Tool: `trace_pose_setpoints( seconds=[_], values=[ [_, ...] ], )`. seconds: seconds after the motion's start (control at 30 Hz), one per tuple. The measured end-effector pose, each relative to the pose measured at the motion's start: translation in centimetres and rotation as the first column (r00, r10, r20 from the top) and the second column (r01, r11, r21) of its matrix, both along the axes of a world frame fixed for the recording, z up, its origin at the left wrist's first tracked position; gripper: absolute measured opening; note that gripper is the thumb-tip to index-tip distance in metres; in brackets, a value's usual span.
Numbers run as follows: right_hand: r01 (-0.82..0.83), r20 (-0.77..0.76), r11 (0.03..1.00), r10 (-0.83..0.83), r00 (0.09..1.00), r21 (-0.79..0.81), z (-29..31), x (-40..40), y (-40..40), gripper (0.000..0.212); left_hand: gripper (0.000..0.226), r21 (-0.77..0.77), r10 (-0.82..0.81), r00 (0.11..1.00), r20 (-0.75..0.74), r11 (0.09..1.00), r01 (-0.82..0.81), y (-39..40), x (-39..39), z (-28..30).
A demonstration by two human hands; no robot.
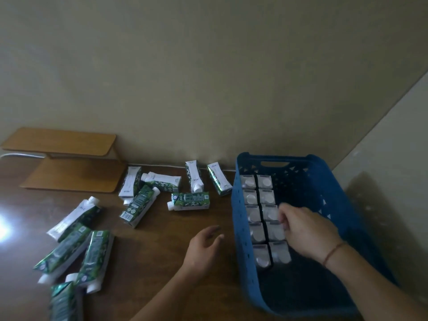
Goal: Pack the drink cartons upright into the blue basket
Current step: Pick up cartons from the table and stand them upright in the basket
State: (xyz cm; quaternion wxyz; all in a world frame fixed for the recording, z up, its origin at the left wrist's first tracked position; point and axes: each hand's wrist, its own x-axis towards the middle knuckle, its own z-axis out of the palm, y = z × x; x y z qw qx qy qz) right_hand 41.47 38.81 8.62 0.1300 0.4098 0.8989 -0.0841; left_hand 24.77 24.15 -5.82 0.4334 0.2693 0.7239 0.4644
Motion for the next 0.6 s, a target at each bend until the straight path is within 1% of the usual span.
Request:
trace_pose_setpoints(
  seconds=[0.07,0.1,0.13,0.17,0.2,0.23,0.27,0.3,0.37,0.43,0.5,0.57,0.6],
  values=[
    [-0.068,-0.235,0.997,0.076,0.969,0.042,2.1,-3.8,-1.4,0.015,0.038,-0.064,0.022,1.0,-0.019,0.998,-0.023,-1.5,-1.6,-0.8],
    [-0.124,-0.315,0.992,0.124,0.941,0.02,2.5,-5.9,-2.3,0.013,0.036,-0.078,0.029,0.999,-0.015,0.997,-0.03,-2.2,-2.3,-1.0],
    [-0.2,-0.349,0.979,0.178,0.92,-0.028,2.4,-8.1,-3.2,0.014,0.035,-0.084,0.032,0.999,-0.004,0.996,-0.032,-2.8,-3.1,-1.1],
    [-0.274,-0.331,0.957,0.229,0.916,-0.096,1.8,-10.4,-4.0,0.02,0.033,-0.09,0.031,0.999,0.012,0.995,-0.03,-3.4,-3.7,-1.4],
    [-0.32,-0.26,0.932,0.271,0.927,-0.169,0.6,-12.7,-4.8,0.031,0.032,-0.105,0.032,0.999,0.027,0.994,-0.029,-4.0,-4.4,-1.5],
    [-0.341,-0.157,0.913,0.311,0.937,-0.223,-1.1,-15.1,-5.4,0.045,0.031,-0.122,0.038,0.999,0.036,0.992,-0.033,-4.5,-5.0,-1.7],
    [-0.348,-0.046,0.906,0.347,0.937,-0.242,-3.2,-17.3,-5.8,0.059,0.03,-0.146,0.045,0.998,0.037,0.989,-0.04,-5.0,-5.6,-1.9],
    [-0.36,0.049,0.906,0.379,0.924,-0.222,-5.3,-19.3,-6.2,0.071,0.03,-0.165,0.05,0.998,0.038,0.985,-0.043,-5.4,-6.2,-2.2],
    [-0.401,0.165,0.91,0.413,0.896,-0.102,-9.1,-22.6,-6.2,0.082,0.029,-0.202,0.059,0.997,0.049,0.978,-0.048,-6.2,-7.1,-2.4],
    [-0.429,0.207,0.903,0.417,0.885,0.015,-11.7,-24.9,-5.7,0.08,0.029,-0.225,0.062,0.996,0.058,0.973,-0.048,-7.1,-7.9,-3.0],
    [-0.455,0.245,0.886,0.424,0.872,0.089,-13.4,-26.1,-5.0,0.072,0.026,-0.248,0.087,0.996,0.03,0.966,-0.076,-7.8,-8.5,-3.7],
    [-0.513,0.289,0.844,0.458,0.841,0.156,-14.5,-26.7,-4.4,0.06,0.016,-0.247,0.136,0.991,0.018,0.961,-0.127,-8.3,-9.2,-4.1],
    [-0.546,0.301,0.82,0.484,0.822,0.174,-14.8,-26.8,-4.2,0.057,0.014,-0.244,0.155,0.988,0.021,0.959,-0.145,-8.4,-9.3,-4.4]
  ],
)
